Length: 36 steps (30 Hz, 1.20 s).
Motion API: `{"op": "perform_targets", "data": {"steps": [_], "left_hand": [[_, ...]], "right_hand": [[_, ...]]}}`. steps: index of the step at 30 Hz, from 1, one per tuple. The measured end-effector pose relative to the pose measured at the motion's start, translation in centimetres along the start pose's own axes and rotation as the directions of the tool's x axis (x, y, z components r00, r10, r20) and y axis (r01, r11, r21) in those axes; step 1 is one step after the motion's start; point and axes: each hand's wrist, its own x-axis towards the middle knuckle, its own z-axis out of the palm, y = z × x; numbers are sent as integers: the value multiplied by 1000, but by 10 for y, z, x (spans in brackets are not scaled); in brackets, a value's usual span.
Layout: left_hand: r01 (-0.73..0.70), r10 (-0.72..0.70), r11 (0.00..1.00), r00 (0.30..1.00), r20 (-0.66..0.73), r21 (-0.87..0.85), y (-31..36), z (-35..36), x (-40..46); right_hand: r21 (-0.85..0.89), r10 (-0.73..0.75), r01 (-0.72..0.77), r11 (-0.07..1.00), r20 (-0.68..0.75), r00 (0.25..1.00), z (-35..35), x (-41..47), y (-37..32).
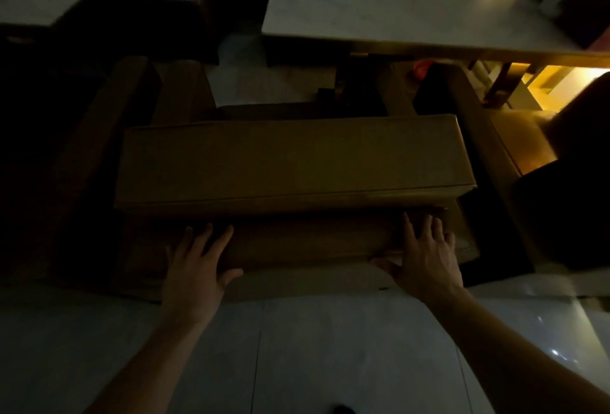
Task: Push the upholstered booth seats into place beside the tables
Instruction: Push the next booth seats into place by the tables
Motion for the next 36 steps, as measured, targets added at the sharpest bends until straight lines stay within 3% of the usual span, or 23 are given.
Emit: {"op": "perform_targets", "data": {"steps": [15,24,29,36], "left_hand": [[-84,84,996,996,-36,-14,-18,3,-16],[-96,96,988,995,7,116,-25,-8,-22],[-69,68,995,997,24,65,-24,-6,-29],[-65,62,997,996,62,49,-21,-4,-23]], "right_hand": [[8,82,-82,997,43,996,-2,-52,-18],[114,96,-105,988,77,992,2,-72,-23],[157,-26,12,987,82,996,-1,-73,-31],[125,27,-34,992,57,998,4,-75,-35]]}}
